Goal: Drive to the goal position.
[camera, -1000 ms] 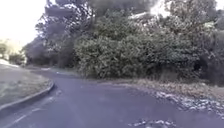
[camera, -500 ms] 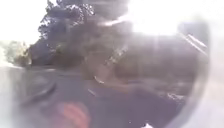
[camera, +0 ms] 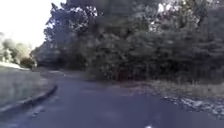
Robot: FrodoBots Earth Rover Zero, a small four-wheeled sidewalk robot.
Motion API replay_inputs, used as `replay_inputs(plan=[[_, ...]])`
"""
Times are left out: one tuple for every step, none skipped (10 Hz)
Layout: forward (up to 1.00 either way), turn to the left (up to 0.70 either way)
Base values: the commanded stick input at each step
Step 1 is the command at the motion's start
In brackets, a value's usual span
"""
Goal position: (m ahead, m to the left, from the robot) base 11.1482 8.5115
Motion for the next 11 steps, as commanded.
replay_inputs(plan=[[0.7,0.14],[0.7,0.14],[0.7,0.14],[0.7,0.14],[0.7,0.14],[0.7,0.14],[0.7,0.14],[0.7,0.14],[0.7,0.14],[0.7,0.14],[0.7,0.14]])
